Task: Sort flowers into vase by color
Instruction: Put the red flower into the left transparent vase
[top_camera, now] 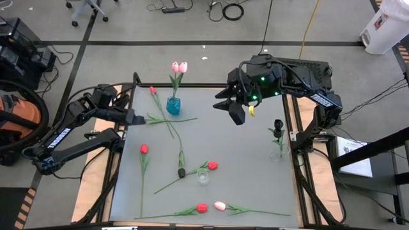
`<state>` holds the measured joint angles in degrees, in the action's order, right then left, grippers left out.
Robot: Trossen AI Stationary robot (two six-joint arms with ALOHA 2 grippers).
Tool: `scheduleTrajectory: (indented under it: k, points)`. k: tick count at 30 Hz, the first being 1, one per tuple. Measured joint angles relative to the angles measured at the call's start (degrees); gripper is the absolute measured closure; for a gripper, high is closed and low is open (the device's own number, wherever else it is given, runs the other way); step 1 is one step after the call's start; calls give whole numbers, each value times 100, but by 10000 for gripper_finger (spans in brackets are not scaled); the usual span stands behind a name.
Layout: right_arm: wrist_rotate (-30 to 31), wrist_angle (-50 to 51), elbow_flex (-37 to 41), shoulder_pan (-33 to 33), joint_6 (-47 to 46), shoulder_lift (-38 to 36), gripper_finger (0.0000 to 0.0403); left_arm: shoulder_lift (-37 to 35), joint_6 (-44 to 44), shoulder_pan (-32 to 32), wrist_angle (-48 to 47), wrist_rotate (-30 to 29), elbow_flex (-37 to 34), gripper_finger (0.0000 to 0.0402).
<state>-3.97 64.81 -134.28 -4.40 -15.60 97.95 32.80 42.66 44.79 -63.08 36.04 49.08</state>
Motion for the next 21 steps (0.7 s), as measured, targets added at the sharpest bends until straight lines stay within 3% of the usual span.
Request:
scheduleTrajectory:
  k: [11, 21]
  points:
    - [0, 187, 0, 2, 74, 0, 218, -93, 1048, -926, -520, 172, 0, 259]
    - [0, 189, 0, 0, 197, 0, 218, -90, 2287, -2055, 8, -676, 0, 259]
